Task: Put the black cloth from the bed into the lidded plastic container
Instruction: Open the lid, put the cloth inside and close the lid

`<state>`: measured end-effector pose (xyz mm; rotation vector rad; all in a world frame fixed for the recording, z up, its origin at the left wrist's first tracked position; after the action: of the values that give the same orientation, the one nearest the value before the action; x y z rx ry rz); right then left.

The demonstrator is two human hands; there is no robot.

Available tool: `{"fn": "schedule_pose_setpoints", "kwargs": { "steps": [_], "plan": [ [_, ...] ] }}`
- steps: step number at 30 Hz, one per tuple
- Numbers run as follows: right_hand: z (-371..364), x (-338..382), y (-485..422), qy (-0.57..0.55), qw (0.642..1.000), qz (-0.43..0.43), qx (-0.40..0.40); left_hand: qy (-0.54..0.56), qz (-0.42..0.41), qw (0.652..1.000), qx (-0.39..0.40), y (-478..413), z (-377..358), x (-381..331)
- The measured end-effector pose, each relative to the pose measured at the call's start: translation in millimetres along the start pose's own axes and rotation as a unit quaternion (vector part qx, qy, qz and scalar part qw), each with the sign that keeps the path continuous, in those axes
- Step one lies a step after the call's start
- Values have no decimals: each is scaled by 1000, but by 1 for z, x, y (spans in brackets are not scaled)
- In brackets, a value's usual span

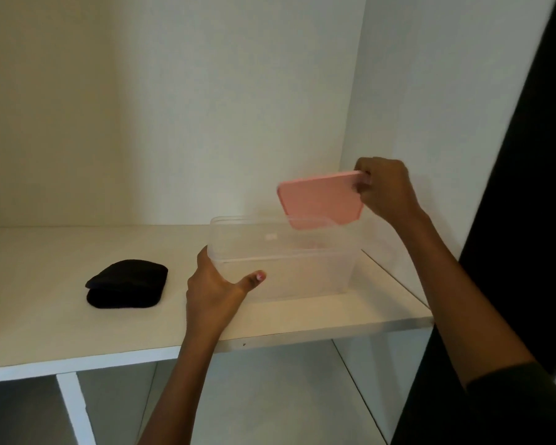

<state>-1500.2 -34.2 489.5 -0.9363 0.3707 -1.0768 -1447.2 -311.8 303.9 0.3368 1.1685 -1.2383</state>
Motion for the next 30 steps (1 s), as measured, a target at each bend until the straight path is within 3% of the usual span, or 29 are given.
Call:
{"fn": "schedule_pose_setpoints", "kwargs": {
  "steps": [4,9,11,13,15,17,19,21,25,30],
  "plan": [
    [25,-29,20,5,993,-88,-75,-4,-2,1000,-1,1,-1,-1],
    [18,-54,72,47,980,-171,-86,-1,-6,1000,5,1,0,-1],
    [1,-67,89,56,973,-224,-15,-2,-8,1000,7,1,0,-1],
    [-26,-73,105,57,953,-267,129,-1,-10,1000,10,0,-1,-1],
    [-50,-69,126,35,907,-298,294,-3,-12,1000,10,0,0,-1],
    [-58,-59,140,47,864,-303,399,-5,-14,1000,6,0,0,-1],
    [-50,-51,137,81,860,-292,410,-5,-15,1000,5,0,0,0],
    [-37,-39,122,94,882,-274,372,-5,-17,1000,5,0,0,0],
    [-33,6,96,18,921,-192,338,-4,-14,1000,2,0,0,1],
    [-53,22,96,60,887,-173,425,2,-12,1000,4,1,2,2]
  ]
}}
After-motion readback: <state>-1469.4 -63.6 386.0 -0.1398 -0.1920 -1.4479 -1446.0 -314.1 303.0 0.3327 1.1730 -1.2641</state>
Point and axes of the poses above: each hand's wrist, its own y-axis away from the middle knuckle, its own z-axis out of the back of the hand, x = y × z, the point moved 10 cm from there along -y, towards the middle knuckle, and after that the axes turned 10 degrees about -y, right-handed, at the moved point
